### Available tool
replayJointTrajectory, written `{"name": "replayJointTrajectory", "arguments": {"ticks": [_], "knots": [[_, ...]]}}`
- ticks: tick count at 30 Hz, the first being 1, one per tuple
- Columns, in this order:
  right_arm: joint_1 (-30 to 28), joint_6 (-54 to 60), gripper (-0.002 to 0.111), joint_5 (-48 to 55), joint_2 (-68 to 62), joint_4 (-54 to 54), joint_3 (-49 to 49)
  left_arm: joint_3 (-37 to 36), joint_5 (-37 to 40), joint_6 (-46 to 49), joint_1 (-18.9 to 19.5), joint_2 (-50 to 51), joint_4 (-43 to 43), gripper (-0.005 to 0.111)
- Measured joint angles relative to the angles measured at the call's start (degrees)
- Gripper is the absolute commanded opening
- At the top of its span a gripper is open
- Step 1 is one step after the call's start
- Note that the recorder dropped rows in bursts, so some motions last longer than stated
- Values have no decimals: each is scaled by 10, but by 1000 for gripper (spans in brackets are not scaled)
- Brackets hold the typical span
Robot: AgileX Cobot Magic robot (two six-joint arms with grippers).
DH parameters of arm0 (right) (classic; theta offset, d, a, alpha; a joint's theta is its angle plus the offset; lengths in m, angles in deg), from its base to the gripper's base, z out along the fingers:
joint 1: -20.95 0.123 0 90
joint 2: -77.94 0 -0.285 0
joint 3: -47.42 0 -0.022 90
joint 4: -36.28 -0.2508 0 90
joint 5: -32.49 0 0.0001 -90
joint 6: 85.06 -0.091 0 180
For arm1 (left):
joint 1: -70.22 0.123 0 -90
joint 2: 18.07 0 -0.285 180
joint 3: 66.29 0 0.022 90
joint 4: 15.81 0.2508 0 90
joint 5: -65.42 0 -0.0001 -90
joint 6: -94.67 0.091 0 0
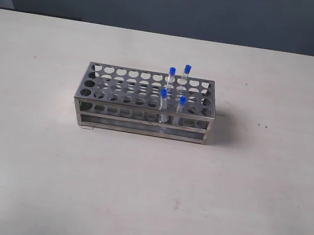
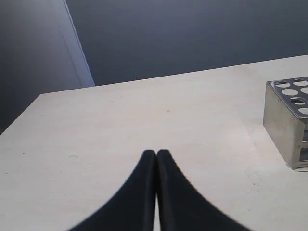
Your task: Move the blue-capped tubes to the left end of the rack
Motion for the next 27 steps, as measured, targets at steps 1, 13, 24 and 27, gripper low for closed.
{"name": "replayJointTrajectory", "arguments": {"ticks": [1,13,24,27], "knots": [[0,0,-1,-19,0,-4,-1,0,0,0,0,0,0,0],[0,-126,-1,-263,0,-338,-1,0,0,0,0,0,0,0],[0,-139,-1,-314,-36,-53,91,0,0,0,0,0,0,0],[0,-139,-1,-331,-132,63,206,0,0,0,0,0,0,0]]}}
